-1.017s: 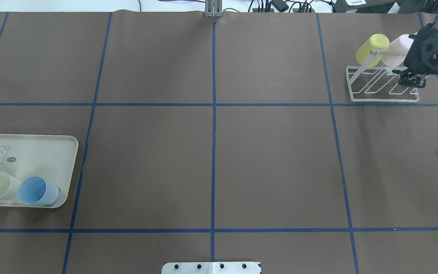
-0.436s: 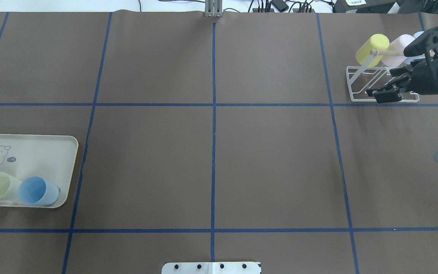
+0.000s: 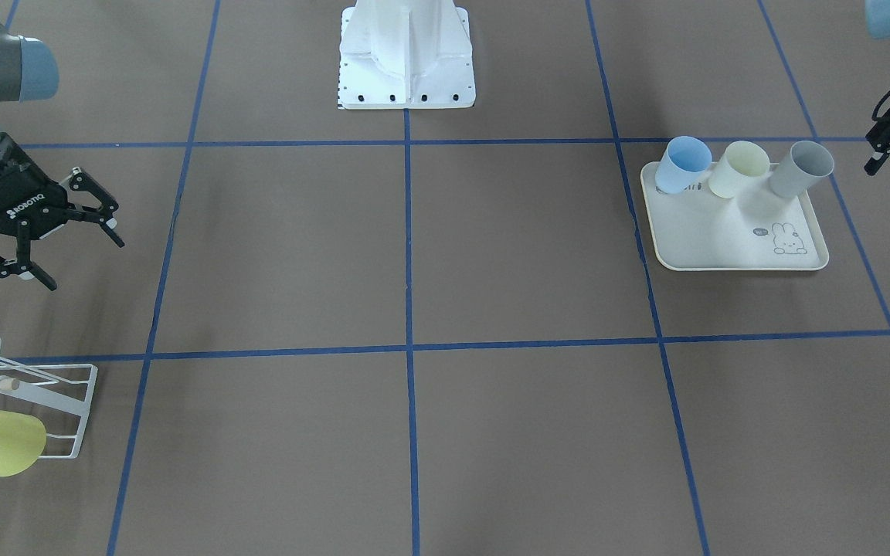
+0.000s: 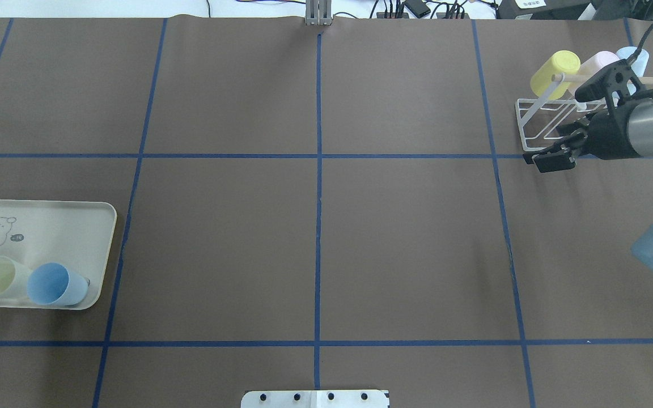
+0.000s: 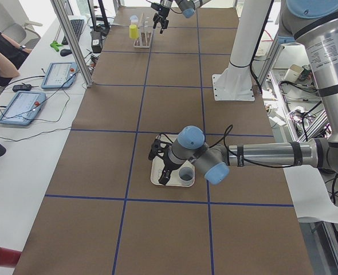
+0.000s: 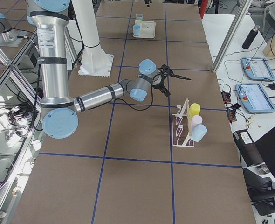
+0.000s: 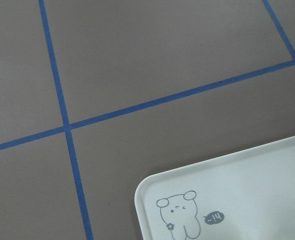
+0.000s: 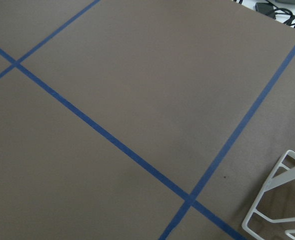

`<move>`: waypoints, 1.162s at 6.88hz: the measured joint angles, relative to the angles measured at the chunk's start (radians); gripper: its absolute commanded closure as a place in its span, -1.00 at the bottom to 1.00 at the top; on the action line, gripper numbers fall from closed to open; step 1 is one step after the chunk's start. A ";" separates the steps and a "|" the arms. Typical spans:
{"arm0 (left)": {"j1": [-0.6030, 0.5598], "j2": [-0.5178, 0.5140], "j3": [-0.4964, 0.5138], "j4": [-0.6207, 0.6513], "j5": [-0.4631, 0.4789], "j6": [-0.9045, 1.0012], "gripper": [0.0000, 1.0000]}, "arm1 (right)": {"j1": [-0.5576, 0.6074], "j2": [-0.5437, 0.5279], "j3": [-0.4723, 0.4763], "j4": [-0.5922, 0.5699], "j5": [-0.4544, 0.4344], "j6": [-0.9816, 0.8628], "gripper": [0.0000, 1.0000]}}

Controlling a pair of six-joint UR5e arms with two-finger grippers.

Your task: Transfer IKEA cup to right arm and place on rack

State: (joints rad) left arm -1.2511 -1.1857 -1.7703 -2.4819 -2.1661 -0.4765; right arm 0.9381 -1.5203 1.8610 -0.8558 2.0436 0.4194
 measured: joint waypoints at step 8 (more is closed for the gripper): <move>0.189 0.057 0.036 -0.062 0.005 -0.136 0.01 | -0.154 0.080 0.139 -0.298 -0.141 0.004 -0.98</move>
State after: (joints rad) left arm -1.0623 -1.1286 -1.7345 -2.5435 -2.1608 -0.6122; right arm 0.7845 -1.4405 1.9997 -1.1534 1.9025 0.4233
